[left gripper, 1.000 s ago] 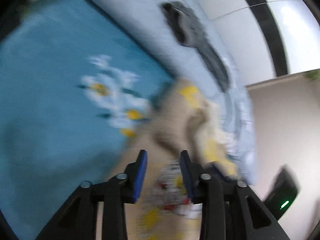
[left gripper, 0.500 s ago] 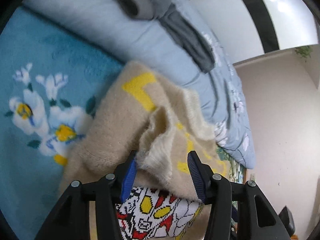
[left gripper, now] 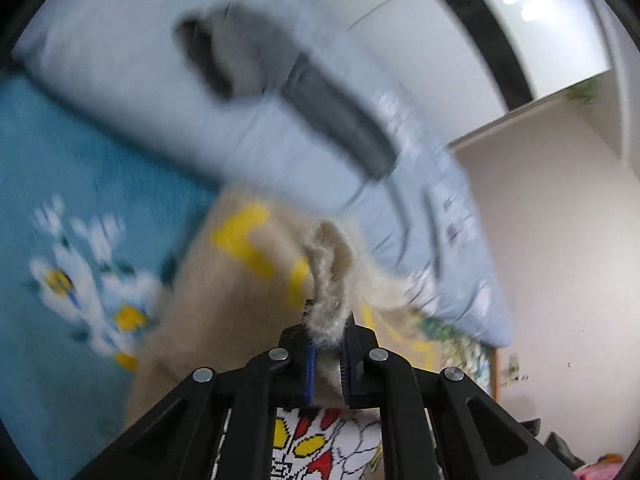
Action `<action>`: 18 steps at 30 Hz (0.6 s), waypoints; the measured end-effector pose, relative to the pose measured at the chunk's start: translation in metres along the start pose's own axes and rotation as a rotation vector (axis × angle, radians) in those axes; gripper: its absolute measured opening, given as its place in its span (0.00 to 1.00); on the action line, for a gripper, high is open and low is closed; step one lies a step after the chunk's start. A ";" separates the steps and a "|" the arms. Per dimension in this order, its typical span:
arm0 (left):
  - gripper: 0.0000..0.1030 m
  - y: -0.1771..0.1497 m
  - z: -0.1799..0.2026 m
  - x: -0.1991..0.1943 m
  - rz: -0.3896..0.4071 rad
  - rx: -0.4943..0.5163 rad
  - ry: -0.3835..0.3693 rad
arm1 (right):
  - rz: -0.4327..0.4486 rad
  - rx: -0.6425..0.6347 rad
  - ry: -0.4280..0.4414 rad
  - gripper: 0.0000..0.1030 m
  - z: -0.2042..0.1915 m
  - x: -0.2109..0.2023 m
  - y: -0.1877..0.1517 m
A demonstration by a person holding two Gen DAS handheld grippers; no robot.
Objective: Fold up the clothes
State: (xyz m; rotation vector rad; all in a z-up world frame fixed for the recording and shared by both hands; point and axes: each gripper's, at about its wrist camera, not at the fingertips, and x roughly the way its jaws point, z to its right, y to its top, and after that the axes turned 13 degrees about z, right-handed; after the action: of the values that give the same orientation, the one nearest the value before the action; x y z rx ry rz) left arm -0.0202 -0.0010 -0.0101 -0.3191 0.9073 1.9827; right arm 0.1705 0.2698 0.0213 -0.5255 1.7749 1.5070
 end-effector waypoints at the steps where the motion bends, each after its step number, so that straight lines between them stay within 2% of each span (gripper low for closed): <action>1: 0.10 0.004 -0.002 -0.011 0.026 0.011 0.000 | 0.006 0.013 -0.002 0.42 0.003 -0.003 0.000; 3: 0.10 0.004 -0.014 -0.019 0.033 0.033 0.028 | 0.005 0.038 -0.003 0.43 0.008 -0.004 -0.003; 7: 0.10 -0.017 -0.058 0.006 -0.080 0.011 0.097 | -0.042 0.087 -0.001 0.43 0.015 0.001 -0.019; 9: 0.10 -0.023 -0.067 0.011 -0.090 0.020 0.099 | -0.061 0.102 -0.005 0.43 0.017 0.002 -0.028; 13: 0.10 -0.015 -0.050 0.008 -0.067 0.106 0.097 | -0.041 0.140 0.021 0.43 0.022 -0.003 -0.024; 18: 0.10 -0.003 -0.025 0.006 -0.032 0.226 0.089 | 0.016 0.158 0.068 0.43 0.019 0.007 0.012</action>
State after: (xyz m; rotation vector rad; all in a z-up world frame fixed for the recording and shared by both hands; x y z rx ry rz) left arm -0.0242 -0.0139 -0.0319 -0.2924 1.1648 1.8275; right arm 0.1623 0.2914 0.0236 -0.4887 1.9364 1.3599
